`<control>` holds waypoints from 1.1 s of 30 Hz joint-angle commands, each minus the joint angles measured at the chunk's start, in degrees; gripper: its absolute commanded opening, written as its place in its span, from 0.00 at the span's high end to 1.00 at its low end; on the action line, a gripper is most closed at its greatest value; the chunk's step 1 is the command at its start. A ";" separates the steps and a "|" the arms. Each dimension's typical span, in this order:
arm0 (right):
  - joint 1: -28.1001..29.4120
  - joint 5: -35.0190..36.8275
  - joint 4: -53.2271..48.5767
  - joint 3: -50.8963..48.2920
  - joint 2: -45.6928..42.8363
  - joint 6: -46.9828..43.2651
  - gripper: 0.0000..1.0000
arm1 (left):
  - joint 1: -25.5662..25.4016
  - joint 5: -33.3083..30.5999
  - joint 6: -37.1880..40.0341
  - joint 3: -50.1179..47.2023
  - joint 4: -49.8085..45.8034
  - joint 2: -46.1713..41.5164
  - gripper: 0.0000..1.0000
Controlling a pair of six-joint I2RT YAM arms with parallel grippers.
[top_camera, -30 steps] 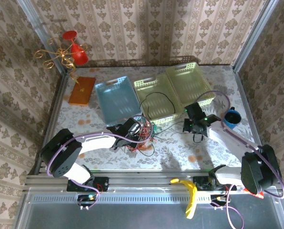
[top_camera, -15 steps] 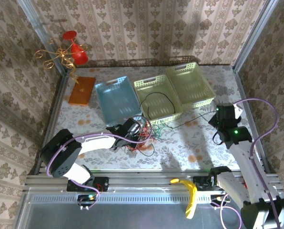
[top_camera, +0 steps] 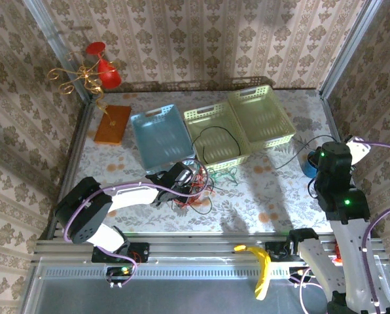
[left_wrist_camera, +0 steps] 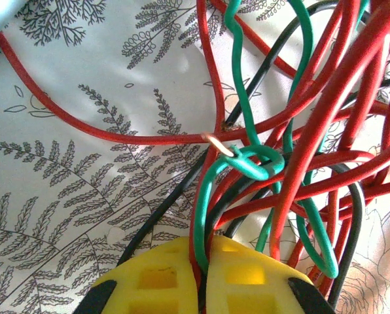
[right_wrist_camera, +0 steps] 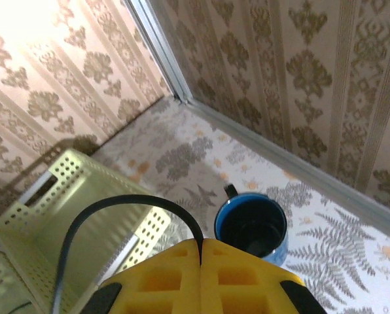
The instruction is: Untangle the cables
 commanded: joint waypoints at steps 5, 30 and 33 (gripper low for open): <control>-0.10 -6.05 7.41 1.35 -0.11 -7.14 1.00 | 0.38 1.14 0.09 -2.05 -2.17 1.11 1.00; 18.63 -26.31 31.47 12.18 47.16 -6.37 1.00 | 0.17 0.26 -2.21 -1.96 -2.99 -2.63 1.00; 20.34 -33.14 25.71 16.41 56.89 -7.85 1.00 | 0.12 0.41 -2.06 -1.63 -3.39 -2.66 1.00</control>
